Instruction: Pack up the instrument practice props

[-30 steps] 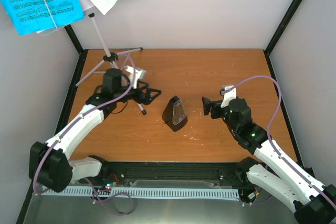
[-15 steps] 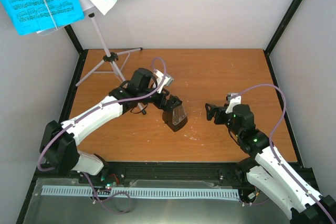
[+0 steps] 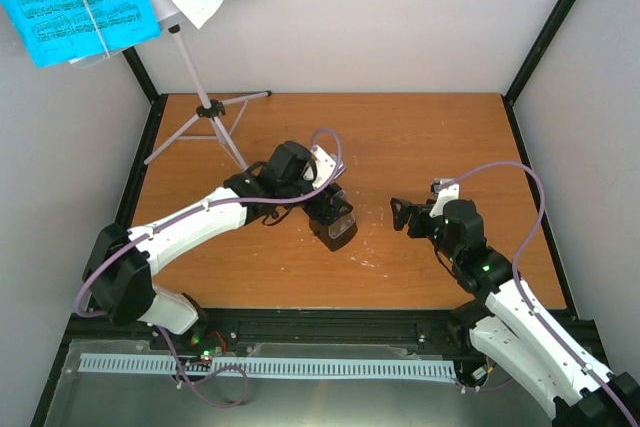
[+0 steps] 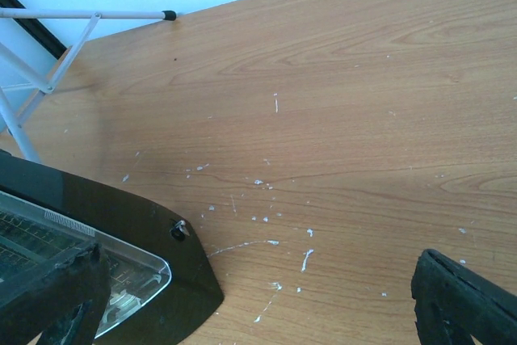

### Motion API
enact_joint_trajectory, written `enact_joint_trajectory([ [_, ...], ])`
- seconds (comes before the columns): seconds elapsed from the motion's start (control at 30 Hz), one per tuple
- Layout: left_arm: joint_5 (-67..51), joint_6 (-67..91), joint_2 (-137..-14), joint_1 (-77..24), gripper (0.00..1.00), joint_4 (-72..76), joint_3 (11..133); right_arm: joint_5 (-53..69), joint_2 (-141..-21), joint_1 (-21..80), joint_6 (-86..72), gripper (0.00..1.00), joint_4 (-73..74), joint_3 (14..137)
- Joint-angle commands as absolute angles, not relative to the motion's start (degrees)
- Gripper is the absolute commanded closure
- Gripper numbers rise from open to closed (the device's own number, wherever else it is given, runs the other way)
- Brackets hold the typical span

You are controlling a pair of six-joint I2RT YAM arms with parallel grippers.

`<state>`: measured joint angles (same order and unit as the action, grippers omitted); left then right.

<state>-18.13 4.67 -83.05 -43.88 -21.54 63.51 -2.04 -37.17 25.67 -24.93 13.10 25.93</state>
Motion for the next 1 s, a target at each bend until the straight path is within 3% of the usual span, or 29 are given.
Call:
enact_joint_trajectory([
  [0.0,-13.1,1.2,-82.3,-44.8,0.08,-20.9,65.0,-2.1,-36.8,25.2,-25.9,0.0,12.2,24.9],
  [0.17,-12.7,0.6,-81.6,-44.9,0.24,-19.8,64.3,-2.6,-37.2,25.1,-25.9,0.0,12.1,24.8],
  [0.37,-12.4,0.7,-81.3,-44.9,0.36,-19.3,63.8,-3.8,-37.5,25.1,-25.8,0.0,12.3,24.9],
  [0.97,-12.4,1.5,-80.9,-45.0,0.52,-18.9,63.0,-5.3,-36.6,25.1,-25.9,0.0,13.5,24.8],
])
